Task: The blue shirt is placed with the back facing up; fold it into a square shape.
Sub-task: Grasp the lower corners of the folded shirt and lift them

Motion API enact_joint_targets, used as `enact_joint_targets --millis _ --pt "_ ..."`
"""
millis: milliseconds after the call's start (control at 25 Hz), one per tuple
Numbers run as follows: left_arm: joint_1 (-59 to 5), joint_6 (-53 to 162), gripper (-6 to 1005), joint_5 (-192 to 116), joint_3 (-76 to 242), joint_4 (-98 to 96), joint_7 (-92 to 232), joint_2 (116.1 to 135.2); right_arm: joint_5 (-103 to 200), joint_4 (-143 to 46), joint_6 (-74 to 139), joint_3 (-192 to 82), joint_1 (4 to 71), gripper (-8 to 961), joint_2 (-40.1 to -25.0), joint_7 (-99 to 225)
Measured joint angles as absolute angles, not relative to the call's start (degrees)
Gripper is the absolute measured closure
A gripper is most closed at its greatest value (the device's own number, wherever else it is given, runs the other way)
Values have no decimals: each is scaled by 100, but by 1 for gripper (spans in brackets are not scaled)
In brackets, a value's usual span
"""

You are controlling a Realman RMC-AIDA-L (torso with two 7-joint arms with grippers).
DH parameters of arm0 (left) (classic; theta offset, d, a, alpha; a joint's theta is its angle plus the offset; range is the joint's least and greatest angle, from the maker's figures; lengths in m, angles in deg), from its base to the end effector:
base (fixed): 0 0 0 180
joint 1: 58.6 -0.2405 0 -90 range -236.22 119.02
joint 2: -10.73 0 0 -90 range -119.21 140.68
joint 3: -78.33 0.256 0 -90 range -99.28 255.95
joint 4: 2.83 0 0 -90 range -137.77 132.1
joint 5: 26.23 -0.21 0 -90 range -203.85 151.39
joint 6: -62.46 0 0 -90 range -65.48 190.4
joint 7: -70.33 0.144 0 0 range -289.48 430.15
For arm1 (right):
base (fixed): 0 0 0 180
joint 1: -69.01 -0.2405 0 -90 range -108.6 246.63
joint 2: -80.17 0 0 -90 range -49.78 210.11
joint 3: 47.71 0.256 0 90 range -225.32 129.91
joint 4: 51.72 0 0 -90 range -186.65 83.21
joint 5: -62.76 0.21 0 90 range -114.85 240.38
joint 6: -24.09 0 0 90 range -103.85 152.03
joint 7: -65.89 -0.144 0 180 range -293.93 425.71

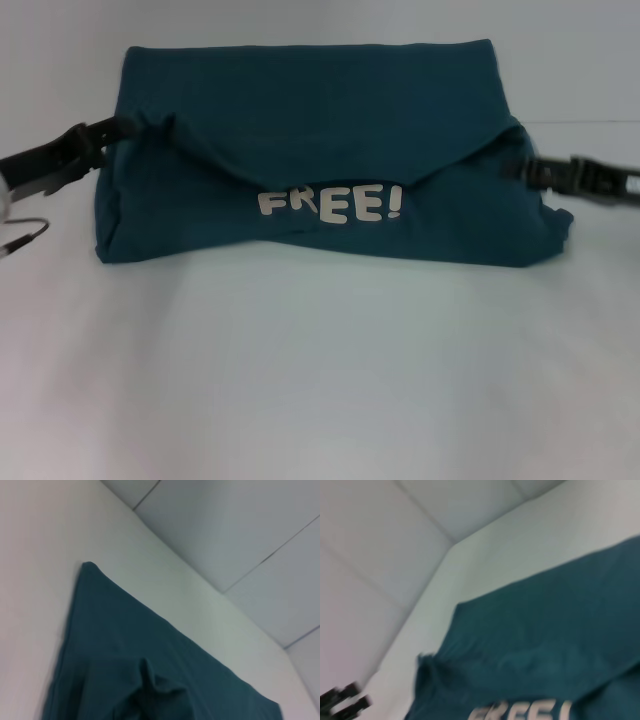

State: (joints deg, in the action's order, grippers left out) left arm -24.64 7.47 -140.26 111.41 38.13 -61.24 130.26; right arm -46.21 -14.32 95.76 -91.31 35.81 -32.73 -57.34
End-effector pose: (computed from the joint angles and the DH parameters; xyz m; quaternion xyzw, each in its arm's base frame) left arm -0.2983 0.4121 0.0521 -0.6467 -0.6122 -0.3294 0.3138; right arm 0.2772 0.3920 0.0492 -0.7776 0.5326 0.2709 0.1958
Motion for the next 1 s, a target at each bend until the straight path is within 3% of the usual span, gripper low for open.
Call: enact_joint_targets --millis 360,1000 --pt "-2871 466 266 -13925 10793 3641 -4827 13170 -4543 -1468 10928 -8579 4227 179 -3321 -5285" --pt "-2874 1207 265 -13903 10863 3182 -5229 13224 -4532 -1534 11008 -8410 4283 178 -3330 -5233"
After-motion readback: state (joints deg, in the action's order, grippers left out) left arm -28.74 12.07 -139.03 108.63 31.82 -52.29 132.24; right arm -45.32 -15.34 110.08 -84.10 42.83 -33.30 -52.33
